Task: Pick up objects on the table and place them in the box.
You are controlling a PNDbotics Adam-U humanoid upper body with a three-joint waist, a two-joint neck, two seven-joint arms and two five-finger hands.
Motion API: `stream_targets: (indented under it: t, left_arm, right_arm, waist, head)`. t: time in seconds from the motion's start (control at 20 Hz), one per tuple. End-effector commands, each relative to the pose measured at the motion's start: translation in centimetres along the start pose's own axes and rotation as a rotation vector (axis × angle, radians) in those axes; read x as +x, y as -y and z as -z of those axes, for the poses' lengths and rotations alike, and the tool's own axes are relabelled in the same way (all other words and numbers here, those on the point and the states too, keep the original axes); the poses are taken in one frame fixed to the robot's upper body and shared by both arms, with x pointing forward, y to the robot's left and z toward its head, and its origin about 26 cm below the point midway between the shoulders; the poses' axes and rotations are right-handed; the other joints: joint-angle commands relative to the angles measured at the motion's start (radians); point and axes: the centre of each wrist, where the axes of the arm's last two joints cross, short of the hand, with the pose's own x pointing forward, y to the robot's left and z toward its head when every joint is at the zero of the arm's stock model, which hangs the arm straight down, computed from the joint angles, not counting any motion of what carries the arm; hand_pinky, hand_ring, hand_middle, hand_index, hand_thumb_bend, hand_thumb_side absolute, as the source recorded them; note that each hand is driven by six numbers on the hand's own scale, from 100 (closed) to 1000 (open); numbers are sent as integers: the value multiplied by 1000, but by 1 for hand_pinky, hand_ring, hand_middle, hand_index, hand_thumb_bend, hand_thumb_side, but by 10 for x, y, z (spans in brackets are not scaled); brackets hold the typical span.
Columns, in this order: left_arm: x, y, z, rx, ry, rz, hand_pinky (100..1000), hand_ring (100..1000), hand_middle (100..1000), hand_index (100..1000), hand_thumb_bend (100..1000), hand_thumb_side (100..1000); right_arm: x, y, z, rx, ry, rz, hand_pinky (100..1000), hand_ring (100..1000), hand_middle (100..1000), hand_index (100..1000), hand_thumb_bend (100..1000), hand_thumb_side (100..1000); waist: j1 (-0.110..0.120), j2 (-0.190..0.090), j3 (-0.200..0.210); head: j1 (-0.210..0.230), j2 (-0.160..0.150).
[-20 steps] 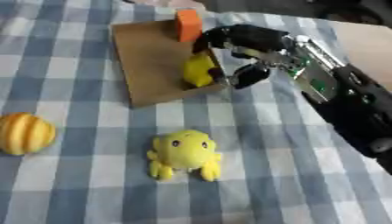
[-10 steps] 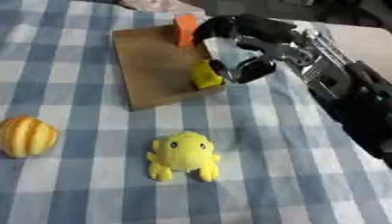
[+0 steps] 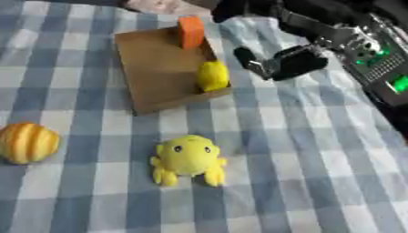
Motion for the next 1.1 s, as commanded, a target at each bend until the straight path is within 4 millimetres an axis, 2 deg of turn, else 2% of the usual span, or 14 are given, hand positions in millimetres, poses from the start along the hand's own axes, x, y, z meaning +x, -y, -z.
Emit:
stream_targets:
  t: [0.05, 0.6, 1.1]
  left_arm:
    - [7, -3, 6, -5, 32, 4, 986, 769, 730, 866, 100, 632]
    - [7, -2, 6, -2, 30, -5, 986, 770, 731, 866, 100, 628]
    - [7, -1, 7, -10, 27, -17, 985, 770, 730, 865, 100, 627]
  right_arm:
    - [13, 7, -2, 52, 99, -85, 843, 914, 851, 946, 100, 203]
    - [19, -28, -1, 176, 311, -75, 845, 908, 836, 950, 100, 207]
    - [27, -45, 11, 343, 284, -103, 859, 926, 853, 963, 100, 236]
  waist:
    - [10, -26, -3]
    - [20, -37, -10]
    - [14, -44, -4]
  head:
    - [0, 6]
    - [-5, 14]
    - [-10, 17]
